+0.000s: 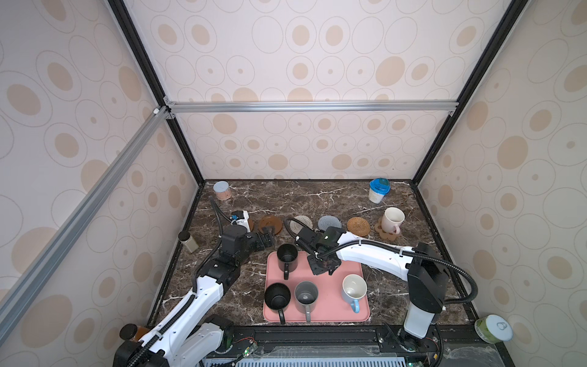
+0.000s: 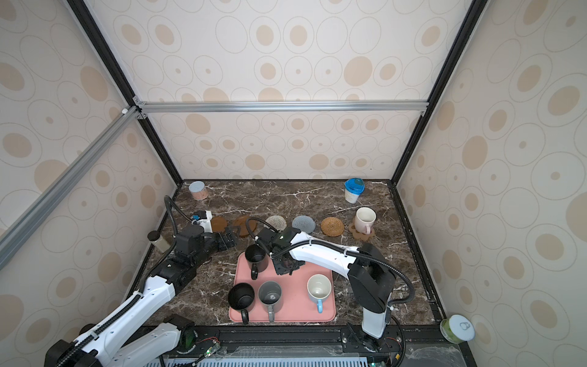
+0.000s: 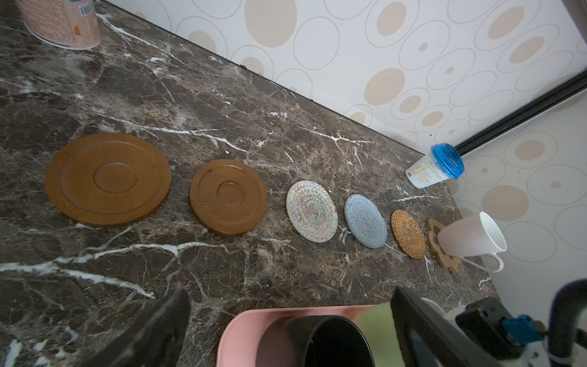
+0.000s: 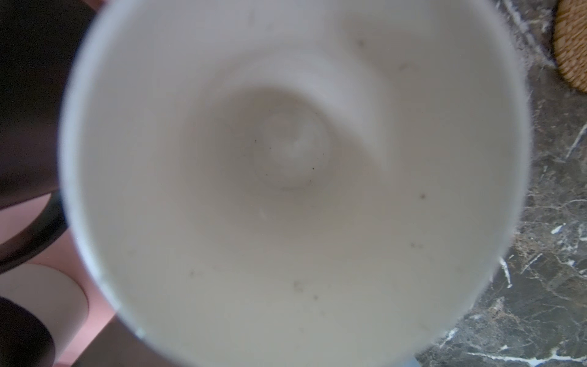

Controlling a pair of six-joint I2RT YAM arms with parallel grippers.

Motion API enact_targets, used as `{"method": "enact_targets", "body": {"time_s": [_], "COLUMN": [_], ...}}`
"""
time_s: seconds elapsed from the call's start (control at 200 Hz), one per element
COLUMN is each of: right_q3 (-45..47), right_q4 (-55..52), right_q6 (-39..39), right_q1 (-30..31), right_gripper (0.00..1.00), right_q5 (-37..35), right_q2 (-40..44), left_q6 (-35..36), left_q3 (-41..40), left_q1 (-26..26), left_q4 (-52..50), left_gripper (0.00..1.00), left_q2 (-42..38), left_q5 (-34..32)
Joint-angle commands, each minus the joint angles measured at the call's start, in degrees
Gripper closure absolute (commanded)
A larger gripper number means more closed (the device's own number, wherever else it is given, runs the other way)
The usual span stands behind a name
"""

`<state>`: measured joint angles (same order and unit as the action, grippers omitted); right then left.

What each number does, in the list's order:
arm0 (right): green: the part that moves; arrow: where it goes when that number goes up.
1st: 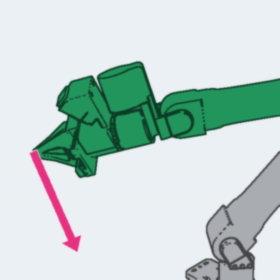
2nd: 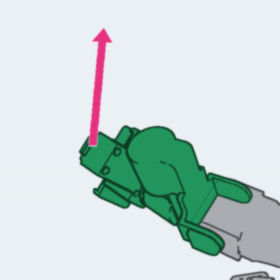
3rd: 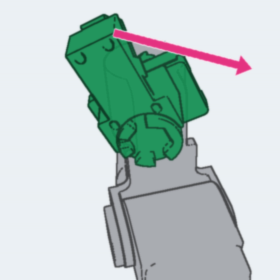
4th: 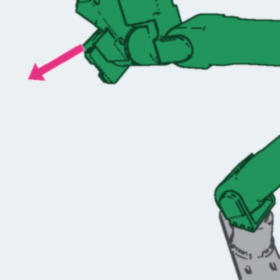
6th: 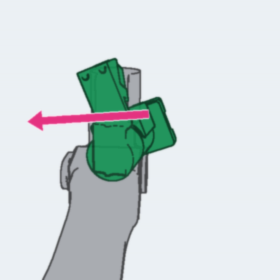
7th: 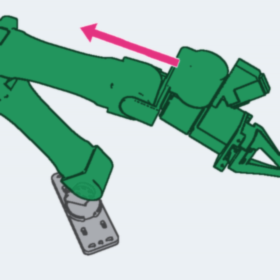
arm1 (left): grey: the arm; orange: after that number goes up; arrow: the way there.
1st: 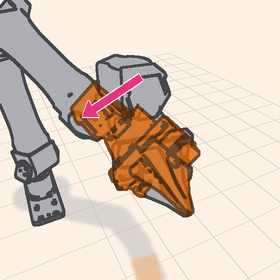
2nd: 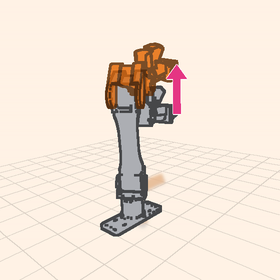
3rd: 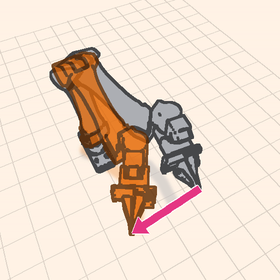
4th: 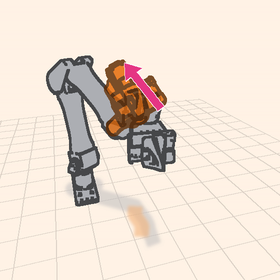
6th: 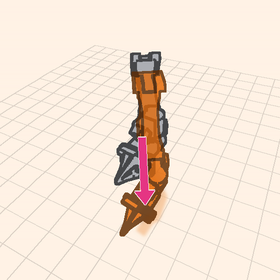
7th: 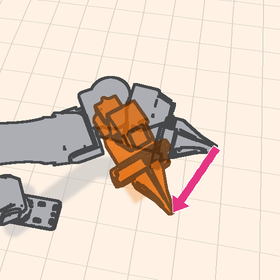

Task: Place cups on coasters
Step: Pick up the cup from the tray.

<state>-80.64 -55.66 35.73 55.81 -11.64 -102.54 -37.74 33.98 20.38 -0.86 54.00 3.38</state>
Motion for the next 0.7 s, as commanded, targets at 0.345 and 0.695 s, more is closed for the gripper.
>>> {"method": "enact_targets", "body": {"time_s": [0.345,0.695], "right_q3": [-1.75,-2.67], "right_q4": [-1.71,-2.97], "right_q6": [0.18,-0.92], "right_q1": [0.09,-0.55], "right_gripper": [0.95,0.96], "right_q5": [-4.49,-6.37], "right_q2": [5.24,5.41], "left_q6": [-0.41,-0.32], "left_q3": [-0.23,-0.41], "left_q1": [0.36,0.35], "left_q4": [0.60,0.54], "left_gripper": [0.00,0.00], "left_q2": [-0.91,-1.19], "left_q5": [-0.22,-0.30]}}
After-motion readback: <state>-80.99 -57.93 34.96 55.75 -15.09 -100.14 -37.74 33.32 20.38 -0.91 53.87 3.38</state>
